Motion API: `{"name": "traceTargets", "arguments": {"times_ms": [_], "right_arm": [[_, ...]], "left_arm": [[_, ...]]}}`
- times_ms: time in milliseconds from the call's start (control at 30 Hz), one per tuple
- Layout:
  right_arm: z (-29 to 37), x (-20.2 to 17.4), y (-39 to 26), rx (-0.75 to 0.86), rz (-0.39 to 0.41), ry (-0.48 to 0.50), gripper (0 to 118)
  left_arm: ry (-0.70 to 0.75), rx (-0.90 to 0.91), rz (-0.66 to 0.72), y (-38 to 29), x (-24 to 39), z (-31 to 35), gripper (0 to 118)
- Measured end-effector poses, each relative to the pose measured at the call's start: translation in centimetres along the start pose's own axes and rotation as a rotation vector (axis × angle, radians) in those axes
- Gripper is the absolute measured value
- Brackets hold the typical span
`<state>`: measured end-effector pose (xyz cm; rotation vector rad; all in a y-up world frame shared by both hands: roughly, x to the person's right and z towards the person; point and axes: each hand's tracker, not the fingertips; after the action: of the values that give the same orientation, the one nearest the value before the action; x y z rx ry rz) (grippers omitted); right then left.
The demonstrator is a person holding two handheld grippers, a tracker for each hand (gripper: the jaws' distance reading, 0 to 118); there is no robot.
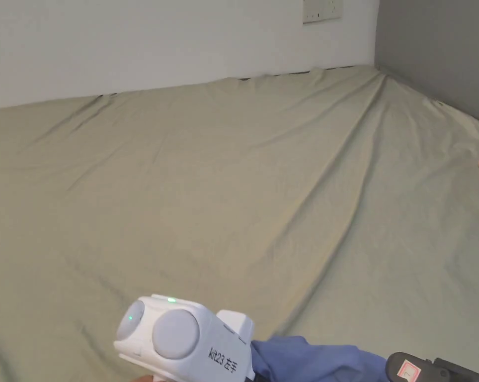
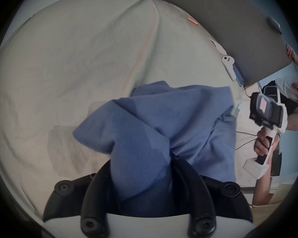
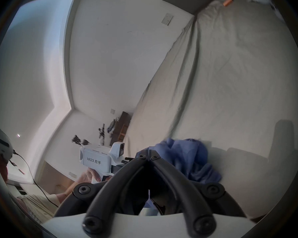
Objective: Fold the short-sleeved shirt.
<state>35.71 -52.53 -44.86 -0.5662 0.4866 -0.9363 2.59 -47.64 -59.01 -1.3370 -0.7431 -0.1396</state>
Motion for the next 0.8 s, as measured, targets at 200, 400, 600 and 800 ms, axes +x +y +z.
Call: {"name": "traceTargets", "arguments": {"times_ms": [200,400,600,800], "right_arm": [[-0.1,0.2,-0.5,-0.006,-0.013,0.004,0],[-0.7,-0.8,-1.1,-0.004,-0.012,0.059,0],[-0.2,-2.4,-0.3,0.013,0.045,0.100,0],[-1.4,-3.5,-0.3,0.009,0.071,0.083,0]], "left_arm": [[-0.058,0.148,0.084,-2.7,-1.4,0.7,36],[-0.201,0.190,0.257,-3.5,-4.2,2.3,35],[-0.284,0.119,0.274,-3.6,-7.3,6.7,35],[-0.089,0.108,0.175,-5.9,-11.6,14.0,35]]}}
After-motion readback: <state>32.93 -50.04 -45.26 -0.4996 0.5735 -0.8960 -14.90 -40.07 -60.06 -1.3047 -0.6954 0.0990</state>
